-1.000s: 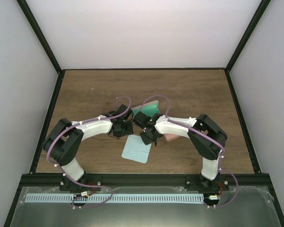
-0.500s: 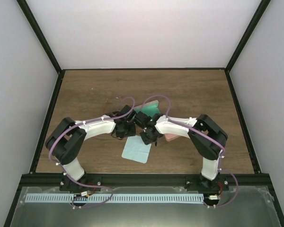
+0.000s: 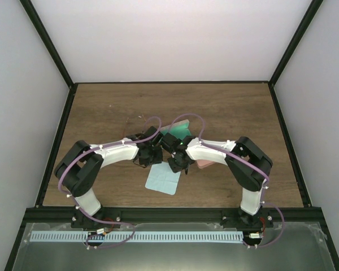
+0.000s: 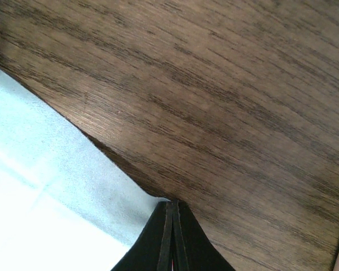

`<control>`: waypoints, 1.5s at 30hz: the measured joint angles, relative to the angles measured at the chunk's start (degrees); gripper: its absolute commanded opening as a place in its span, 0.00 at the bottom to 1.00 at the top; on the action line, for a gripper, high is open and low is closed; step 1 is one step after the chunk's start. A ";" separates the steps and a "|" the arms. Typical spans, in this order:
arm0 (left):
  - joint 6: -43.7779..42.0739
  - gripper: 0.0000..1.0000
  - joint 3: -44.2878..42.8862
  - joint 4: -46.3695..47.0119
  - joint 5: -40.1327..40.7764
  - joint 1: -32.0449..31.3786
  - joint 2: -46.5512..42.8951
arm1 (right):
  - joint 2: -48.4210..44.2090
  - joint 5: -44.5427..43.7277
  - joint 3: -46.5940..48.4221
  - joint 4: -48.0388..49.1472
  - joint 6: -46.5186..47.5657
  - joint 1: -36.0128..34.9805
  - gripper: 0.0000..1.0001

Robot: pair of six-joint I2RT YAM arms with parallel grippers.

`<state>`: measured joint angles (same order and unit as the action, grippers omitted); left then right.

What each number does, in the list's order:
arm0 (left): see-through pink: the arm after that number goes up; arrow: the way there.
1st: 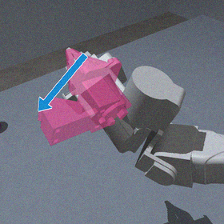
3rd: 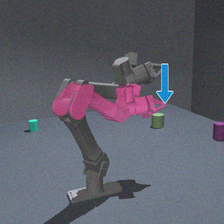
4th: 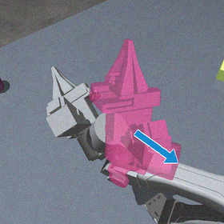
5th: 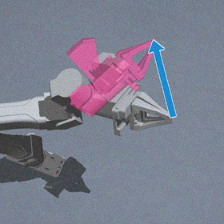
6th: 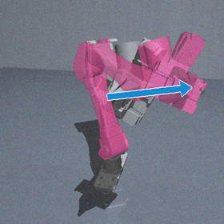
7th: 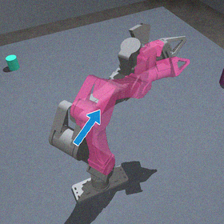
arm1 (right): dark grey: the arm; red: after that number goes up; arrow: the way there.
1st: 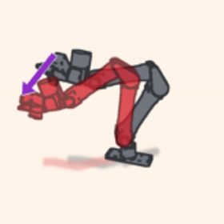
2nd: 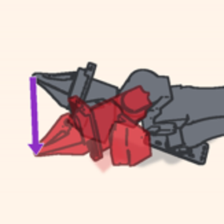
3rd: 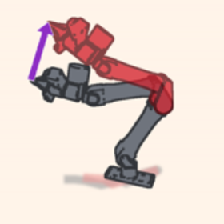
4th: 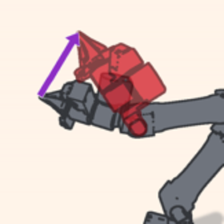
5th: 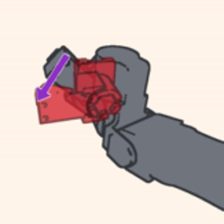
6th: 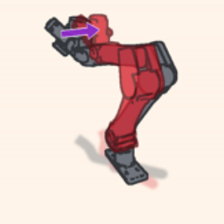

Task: Organize the sunglasses
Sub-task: Fold the glasses cleaning cloth at the center of the board.

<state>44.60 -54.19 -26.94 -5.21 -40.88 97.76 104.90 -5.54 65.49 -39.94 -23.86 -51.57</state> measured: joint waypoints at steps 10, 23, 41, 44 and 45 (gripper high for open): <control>0.70 0.26 0.04 -0.24 1.95 -0.33 0.04 | -0.04 0.17 -0.04 0.07 0.00 0.02 0.01; 1.79 0.04 -0.15 -1.42 4.15 -0.37 0.44 | -0.09 0.48 -0.11 0.15 0.02 0.13 0.01; 1.68 0.04 -0.74 -1.81 4.57 -0.37 0.79 | -0.63 -0.31 0.26 -0.50 0.26 0.76 0.01; 1.70 0.04 -0.87 -1.81 4.57 -0.33 0.87 | -0.63 -0.63 0.90 -0.85 0.55 1.51 0.01; 1.70 0.04 -0.90 -1.73 4.59 -0.28 0.87 | -0.63 -0.72 1.11 -1.03 0.68 1.66 0.01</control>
<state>46.30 -55.09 -28.67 -0.62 -41.17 98.63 104.27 -6.26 66.61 -40.97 -23.18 -49.91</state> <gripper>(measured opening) 0.044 0.008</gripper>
